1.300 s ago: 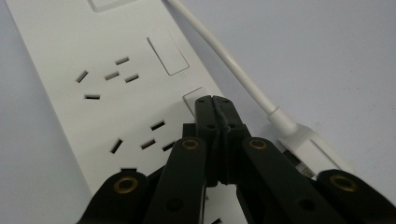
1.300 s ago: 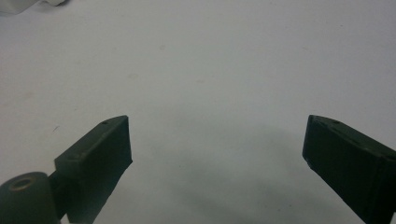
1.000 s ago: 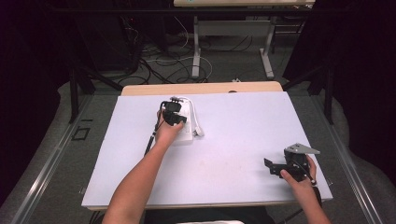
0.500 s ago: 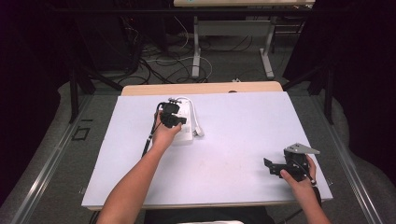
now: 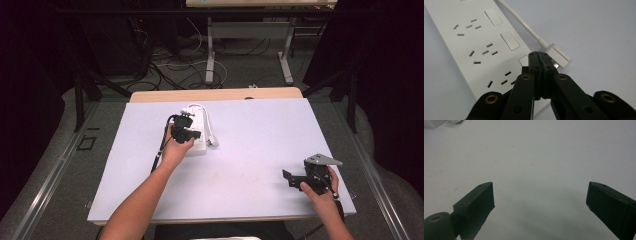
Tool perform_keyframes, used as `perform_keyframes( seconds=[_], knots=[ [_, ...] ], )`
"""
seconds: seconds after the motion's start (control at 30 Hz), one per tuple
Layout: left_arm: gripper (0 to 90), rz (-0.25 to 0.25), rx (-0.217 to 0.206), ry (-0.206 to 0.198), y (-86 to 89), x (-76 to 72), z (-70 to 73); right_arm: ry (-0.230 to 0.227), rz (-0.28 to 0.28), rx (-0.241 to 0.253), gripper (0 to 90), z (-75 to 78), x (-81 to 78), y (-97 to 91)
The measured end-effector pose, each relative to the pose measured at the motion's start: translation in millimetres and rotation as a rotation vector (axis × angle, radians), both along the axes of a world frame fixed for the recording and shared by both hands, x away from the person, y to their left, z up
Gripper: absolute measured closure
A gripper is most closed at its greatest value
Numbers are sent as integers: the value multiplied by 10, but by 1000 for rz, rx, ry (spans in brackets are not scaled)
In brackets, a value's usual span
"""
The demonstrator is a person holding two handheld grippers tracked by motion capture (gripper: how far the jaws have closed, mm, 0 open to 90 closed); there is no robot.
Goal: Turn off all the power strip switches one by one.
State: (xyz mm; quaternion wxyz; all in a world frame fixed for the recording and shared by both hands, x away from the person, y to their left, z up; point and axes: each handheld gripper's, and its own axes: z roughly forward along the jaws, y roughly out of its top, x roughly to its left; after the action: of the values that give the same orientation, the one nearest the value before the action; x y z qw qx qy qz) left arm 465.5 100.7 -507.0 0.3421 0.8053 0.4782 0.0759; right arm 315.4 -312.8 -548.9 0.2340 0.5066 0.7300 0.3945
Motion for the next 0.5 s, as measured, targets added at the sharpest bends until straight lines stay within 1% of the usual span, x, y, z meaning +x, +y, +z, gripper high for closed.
perform_keyframes(
  seconds=[0.03, 0.1, 0.17, 0.27, 0.3, 0.33, 0.37, 0.47, 0.5],
  knots=[
    [900, -6, 5, -1, 0, 1, -13, 1, 0, 0, 74, 0, 0, 1],
    [900, 8, -3, 5, -13, -3, -35, -2, 1, 0, 74, 0, 0, -1],
    [900, 4, 6, 8, -12, 0, -48, -3, 1, -1, 74, -1, 1, -2],
    [900, 5, 9, 8, -17, 5, -72, 4, -3, 6, 73, 1, -2, 3],
    [900, 5, 3, 13, -17, 8, -82, 4, -3, 6, 73, 1, -3, 3],
    [900, 1, 10, 15, -13, 13, -85, 4, -2, 6, 73, 1, -3, 2],
    [900, 6, 6, 19, -16, 14, -90, 3, -1, 5, 74, 0, -2, 0],
    [900, 16, 8, 22, -28, 24, -103, 3, -2, 4, 74, 0, -3, -2],
    [900, 9, 14, 14, -26, 33, -109, 2, -1, 3, 73, 0, -3, -2]
  ],
)
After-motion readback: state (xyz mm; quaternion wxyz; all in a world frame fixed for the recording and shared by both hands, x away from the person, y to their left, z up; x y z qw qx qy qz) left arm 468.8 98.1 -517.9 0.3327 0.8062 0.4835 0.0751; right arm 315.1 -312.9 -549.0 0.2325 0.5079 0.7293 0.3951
